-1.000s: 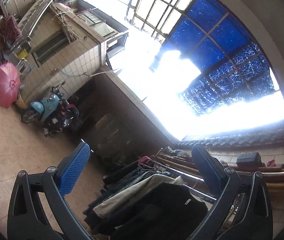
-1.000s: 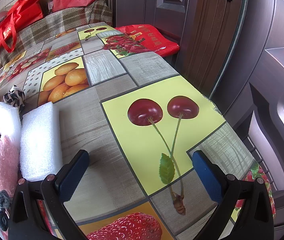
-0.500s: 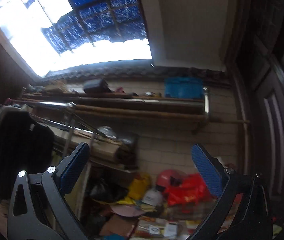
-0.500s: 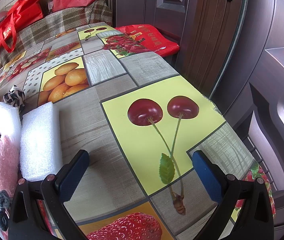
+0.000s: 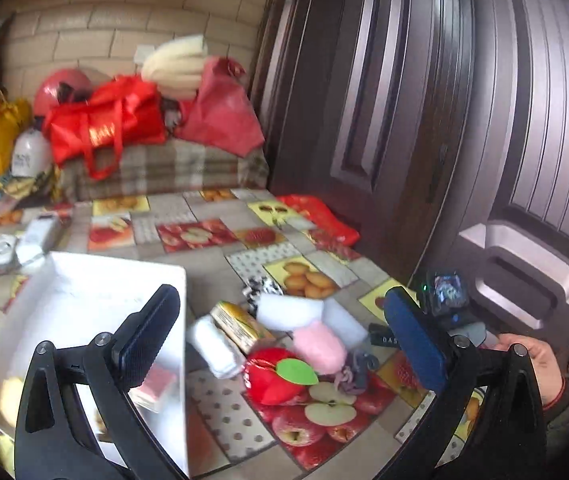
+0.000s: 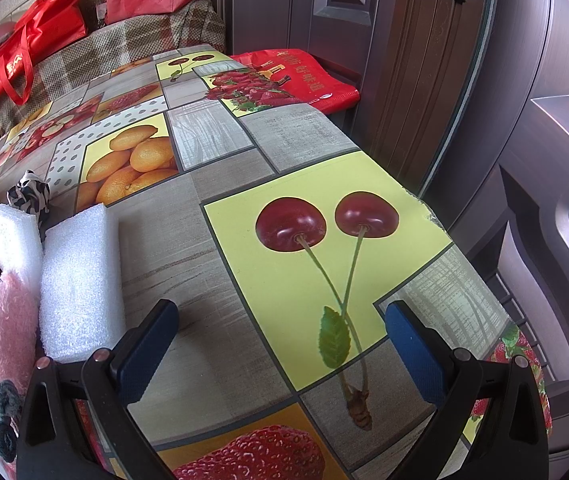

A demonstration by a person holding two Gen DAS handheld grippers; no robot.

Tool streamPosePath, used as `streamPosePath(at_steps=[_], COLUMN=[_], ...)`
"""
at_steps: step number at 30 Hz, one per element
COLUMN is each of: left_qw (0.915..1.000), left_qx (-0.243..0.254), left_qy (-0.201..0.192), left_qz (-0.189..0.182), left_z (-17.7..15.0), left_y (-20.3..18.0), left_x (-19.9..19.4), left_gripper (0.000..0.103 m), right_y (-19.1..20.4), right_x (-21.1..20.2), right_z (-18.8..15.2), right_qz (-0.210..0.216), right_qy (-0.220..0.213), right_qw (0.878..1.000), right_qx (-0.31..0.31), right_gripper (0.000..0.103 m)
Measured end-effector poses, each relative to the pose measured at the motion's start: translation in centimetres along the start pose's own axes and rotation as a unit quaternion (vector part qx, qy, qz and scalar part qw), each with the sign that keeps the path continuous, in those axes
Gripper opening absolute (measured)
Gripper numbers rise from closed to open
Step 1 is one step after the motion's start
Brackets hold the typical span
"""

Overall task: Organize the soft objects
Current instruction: 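Grasp the red apple plush with the left tool while the right tool grasps the dark blue rope knot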

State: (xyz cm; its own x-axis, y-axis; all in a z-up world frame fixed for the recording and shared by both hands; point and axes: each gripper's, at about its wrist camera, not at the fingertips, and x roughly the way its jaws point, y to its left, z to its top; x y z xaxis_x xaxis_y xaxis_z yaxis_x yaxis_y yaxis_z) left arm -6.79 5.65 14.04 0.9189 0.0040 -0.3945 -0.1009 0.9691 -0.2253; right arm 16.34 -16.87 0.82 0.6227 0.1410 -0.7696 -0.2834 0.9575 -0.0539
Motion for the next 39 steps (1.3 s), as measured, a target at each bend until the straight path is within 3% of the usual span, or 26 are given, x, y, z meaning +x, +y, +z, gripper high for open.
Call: streamPosePath(at_steps=[3,6,13,17,20,24,28,33,35,39], left_qw=[0.9984,0.9972,0.9961,0.9961,0.9944,0.9889,0.9849,0.9802,0.9797,0.9818], left_qx=[-0.035,-0.049,0.049,0.071,0.068,0.029,0.029,0.096,0.088,0.062], left_qy=[0.043,0.056,0.032,0.027,0.077,0.145,0.17,0.17,0.177,0.178], left_qz=[-0.01,-0.008,0.067,0.045,0.023,-0.008,0.004,0.035,0.037,0.027], left_z=[-2.8,-5.5,-4.5,-4.4,-6.2,-7.7,-8.4,-9.2,-9.5,-9.2], left_y=[0.0,0.5,-0.3,-0.4,-0.2,1.0,1.5,-0.3,0.0,1.1], left_x=[4.2,6.4,8.7,9.2,10.4,11.7,12.5,12.6,12.9,13.0], left_gripper=[0.103,0.103,0.103,0.103,0.103,0.103,0.103,0.102,0.102,0.098], right_y=[0.0,0.0,0.1,0.1,0.0,-1.0,0.7,3.7,4.4,5.8], right_x=[0.0,0.0,0.1,0.1,0.0,-2.6,-7.1,-8.3,-8.2,-7.7], right_z=[0.0,0.0,0.1,0.2,0.2,-0.6,-2.0,-3.3,-3.6,-3.8], right_qz=[0.0,0.0,-0.004,-0.003,0.003,0.071,0.164,0.203,0.218,0.232], right_qy=[0.0,0.0,0.0,-0.001,-0.004,-0.049,-0.121,-0.088,-0.079,-0.063], right_qw=[1.0,1.0,1.0,1.0,1.0,0.996,0.978,0.967,0.962,0.956], right_qx=[0.0,0.0,0.0,0.003,0.008,0.038,-0.047,-0.129,-0.142,-0.168], right_gripper=[0.103,0.103,0.103,0.103,0.103,0.103,0.103,0.103,0.103,0.084])
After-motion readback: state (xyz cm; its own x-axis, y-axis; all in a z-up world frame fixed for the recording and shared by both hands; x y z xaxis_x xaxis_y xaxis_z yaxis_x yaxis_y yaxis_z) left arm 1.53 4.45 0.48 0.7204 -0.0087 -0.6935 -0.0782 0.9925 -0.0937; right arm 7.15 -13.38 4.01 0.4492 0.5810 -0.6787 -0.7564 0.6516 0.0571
